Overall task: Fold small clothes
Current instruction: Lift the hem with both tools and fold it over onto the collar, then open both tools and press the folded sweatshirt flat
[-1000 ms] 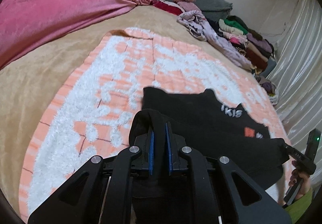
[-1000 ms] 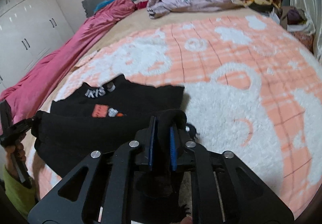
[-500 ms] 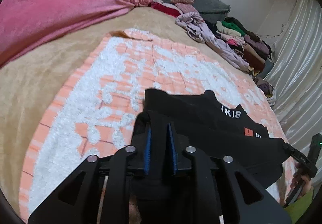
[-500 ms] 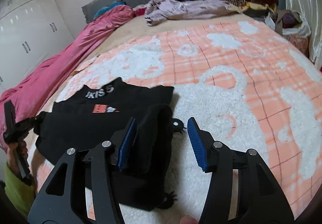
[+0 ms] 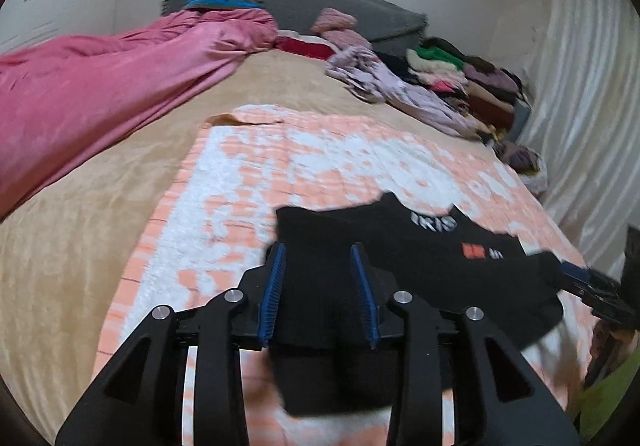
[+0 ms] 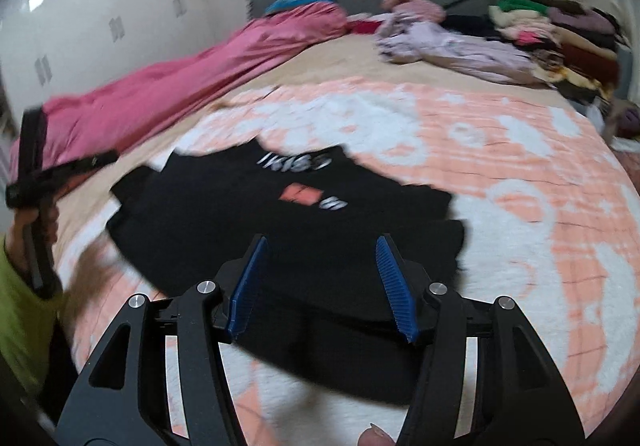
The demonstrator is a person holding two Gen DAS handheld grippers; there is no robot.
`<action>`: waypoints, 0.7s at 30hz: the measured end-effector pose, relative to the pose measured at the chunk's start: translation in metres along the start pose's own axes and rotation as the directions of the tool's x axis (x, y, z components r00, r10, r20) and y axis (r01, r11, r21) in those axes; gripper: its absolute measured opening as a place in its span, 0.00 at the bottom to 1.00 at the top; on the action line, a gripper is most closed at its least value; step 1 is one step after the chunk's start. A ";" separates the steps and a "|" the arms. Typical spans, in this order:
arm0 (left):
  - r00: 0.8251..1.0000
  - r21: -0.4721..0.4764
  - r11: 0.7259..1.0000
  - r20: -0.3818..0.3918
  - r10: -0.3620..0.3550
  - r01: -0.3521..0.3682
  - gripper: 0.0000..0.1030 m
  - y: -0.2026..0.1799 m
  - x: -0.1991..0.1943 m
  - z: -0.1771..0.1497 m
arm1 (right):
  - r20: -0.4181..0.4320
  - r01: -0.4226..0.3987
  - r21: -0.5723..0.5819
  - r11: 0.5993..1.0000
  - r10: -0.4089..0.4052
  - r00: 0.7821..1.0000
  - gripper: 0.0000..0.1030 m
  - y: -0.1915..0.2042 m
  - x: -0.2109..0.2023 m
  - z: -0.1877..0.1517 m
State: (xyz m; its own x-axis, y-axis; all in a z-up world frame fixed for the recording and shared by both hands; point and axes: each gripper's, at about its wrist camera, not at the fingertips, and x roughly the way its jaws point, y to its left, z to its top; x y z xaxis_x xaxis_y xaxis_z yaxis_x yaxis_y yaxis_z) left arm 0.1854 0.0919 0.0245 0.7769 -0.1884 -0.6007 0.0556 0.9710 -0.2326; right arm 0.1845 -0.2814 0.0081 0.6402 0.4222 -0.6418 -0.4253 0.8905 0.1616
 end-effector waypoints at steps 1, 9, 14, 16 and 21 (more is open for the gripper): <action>1.000 0.013 1.000 -0.002 -0.006 0.006 0.32 -0.006 0.000 -0.003 | -0.013 -0.019 -0.012 1.000 0.019 1.000 0.48 0.007 0.003 -0.002; 0.982 0.172 0.974 -0.140 -0.124 0.147 0.32 -0.072 0.022 -0.038 | -0.142 -0.140 -0.099 0.985 0.125 0.982 0.48 0.046 0.017 -0.014; 0.952 0.214 0.950 -0.255 -0.168 0.225 0.31 -0.097 0.042 -0.064 | -0.213 -0.157 -0.097 0.983 0.133 0.968 0.48 0.050 0.027 -0.023; 0.945 0.230 0.943 -0.278 -0.171 0.239 0.31 -0.101 0.047 -0.070 | -0.227 -0.150 -0.100 0.984 0.124 0.966 0.48 0.050 0.030 -0.026; 0.939 0.240 0.939 -0.298 -0.170 0.246 0.31 -0.103 0.055 -0.078 | -0.248 -0.116 -0.112 0.987 0.086 0.965 0.47 0.050 0.040 -0.031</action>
State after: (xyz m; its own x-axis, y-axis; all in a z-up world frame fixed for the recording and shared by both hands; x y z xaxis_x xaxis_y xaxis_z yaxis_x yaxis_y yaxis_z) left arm 0.1738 -0.0300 -0.0440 0.5336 -0.3858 -0.7527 0.3941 0.9008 -0.1823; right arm 0.1692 -0.2247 -0.0329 0.4231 0.4417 -0.7912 -0.5658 0.8108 0.1501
